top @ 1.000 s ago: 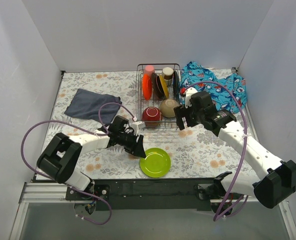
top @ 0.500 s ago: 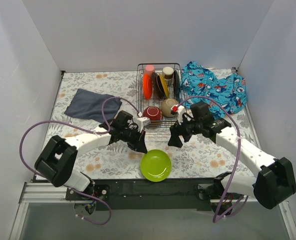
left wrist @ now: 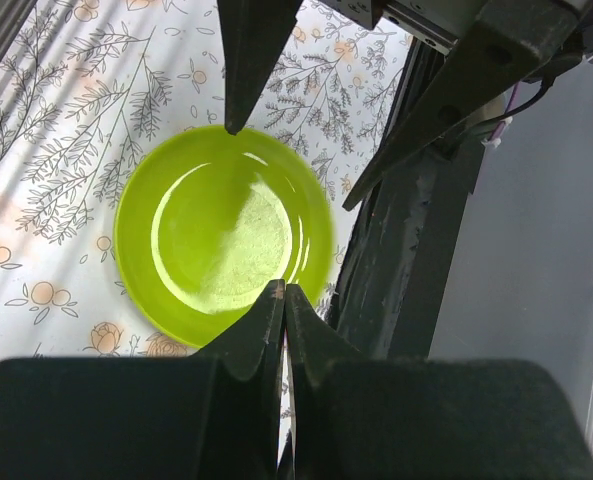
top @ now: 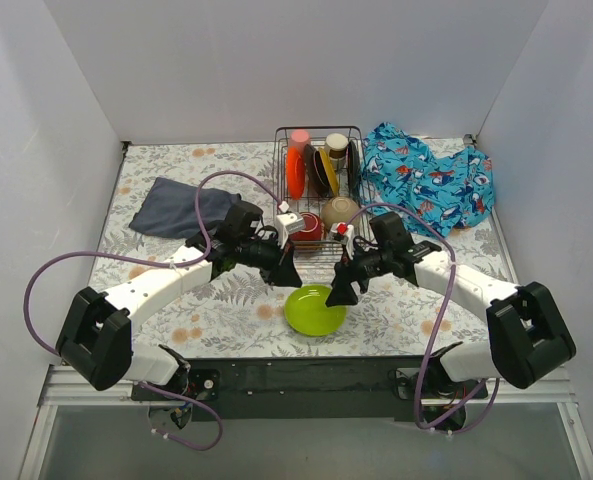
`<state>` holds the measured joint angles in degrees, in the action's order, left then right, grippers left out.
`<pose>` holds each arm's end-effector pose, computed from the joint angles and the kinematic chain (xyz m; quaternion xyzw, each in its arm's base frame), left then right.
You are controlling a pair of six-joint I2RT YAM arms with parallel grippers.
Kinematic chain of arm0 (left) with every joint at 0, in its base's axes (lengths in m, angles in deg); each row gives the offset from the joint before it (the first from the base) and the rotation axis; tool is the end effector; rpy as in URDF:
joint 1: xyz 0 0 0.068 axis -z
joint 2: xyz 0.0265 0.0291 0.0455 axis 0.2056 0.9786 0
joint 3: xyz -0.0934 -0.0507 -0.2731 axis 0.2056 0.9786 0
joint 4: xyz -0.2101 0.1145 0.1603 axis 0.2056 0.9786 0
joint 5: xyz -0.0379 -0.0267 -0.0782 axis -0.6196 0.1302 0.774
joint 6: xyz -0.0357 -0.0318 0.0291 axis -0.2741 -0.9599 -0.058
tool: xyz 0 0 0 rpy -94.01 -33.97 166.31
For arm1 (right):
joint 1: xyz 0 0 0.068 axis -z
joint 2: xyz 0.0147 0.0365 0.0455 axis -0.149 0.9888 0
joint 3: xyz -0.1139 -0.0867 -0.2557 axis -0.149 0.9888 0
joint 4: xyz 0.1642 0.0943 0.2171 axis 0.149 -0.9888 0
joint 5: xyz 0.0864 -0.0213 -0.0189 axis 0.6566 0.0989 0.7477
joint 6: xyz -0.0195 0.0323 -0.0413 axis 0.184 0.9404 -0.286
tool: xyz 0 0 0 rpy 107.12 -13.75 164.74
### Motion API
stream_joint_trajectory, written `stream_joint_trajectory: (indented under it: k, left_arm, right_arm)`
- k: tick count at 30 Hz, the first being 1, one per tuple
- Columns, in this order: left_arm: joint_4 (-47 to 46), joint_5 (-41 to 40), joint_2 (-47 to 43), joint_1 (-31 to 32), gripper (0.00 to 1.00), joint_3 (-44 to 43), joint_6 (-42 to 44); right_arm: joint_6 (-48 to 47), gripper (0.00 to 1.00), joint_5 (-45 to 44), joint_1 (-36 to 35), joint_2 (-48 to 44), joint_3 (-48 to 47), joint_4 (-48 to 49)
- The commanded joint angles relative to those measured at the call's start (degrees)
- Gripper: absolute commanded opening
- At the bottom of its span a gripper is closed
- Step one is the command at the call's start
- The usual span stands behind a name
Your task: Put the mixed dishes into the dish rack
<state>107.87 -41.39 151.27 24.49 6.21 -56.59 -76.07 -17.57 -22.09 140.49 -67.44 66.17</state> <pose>0.2288 -0.2013 0.2581 0.1123 0.8656 -0.4841 0.0624 0.2263 0.1669 0.2100 -0.4331 0.7538 0.4236 0.2546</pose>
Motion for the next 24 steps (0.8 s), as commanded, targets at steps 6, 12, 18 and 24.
stream_joint_trajectory:
  k: [6,12,18,24]
  left_arm:
    - [3.6,-7.3,-1.2,0.0,0.39,-1.1,-1.1]
    - [-1.1,-16.4,-1.9,0.0,0.47,6.6,-10.6]
    - [-6.9,-17.4,1.1,0.0,0.47,9.9,-13.1]
    - [-12.6,-17.0,5.1,0.0,0.47,11.3,-14.1]
  right_arm:
    - [-1.4,0.80,0.7,-0.7,2.0,-1.6,6.0]
    - [-0.3,0.80,-1.6,-0.7,-1.1,0.5,5.1]
    - [0.3,0.80,-4.1,-0.6,-4.4,2.0,4.4]
    - [1.1,0.80,-5.3,-0.4,-6.9,4.2,4.4]
